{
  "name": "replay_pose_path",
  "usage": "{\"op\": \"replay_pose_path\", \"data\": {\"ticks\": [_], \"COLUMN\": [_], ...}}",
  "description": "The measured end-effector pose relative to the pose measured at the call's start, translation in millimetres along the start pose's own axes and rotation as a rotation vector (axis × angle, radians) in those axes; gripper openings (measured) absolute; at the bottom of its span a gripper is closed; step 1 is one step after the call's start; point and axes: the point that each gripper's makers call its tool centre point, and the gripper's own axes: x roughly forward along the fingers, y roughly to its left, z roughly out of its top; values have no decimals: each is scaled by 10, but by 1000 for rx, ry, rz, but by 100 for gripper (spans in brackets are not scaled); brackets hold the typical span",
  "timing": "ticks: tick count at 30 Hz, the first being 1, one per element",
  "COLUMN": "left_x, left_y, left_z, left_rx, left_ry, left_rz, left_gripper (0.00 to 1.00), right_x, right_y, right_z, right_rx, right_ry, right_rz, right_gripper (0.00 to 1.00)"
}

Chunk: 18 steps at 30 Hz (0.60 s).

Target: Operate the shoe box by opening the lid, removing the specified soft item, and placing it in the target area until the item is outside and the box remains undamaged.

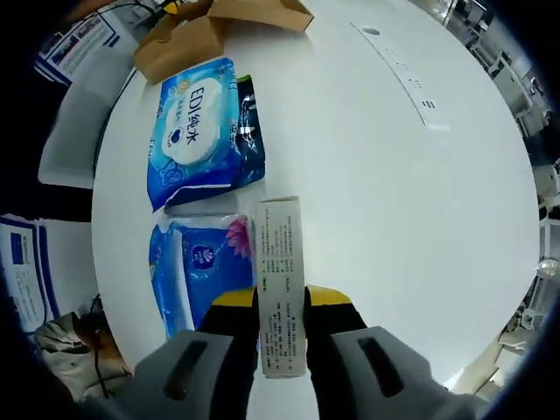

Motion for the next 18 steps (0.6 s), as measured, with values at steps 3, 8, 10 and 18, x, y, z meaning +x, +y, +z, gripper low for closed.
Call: {"op": "replay_pose_path", "data": {"ticks": [3,8,10,18], "left_x": [3,3,2,0], "left_y": [3,3,2,1], "left_z": [2,2,1,-1], "left_rx": [1,6,7,13], "left_ry": [3,4,4,9], "left_rz": [2,5,5,12], "left_gripper": [4,4,4,4], "right_x": [19,36,31,-88], "right_y": [23,29,19,-16], "right_z": [-23,-43,-39,-19], "right_rx": [-3,0,10,28], "right_ry": [3,2,-6,-32], "right_rz": [5,-1,-8,-18], "right_gripper": [17,18,25,25]}}
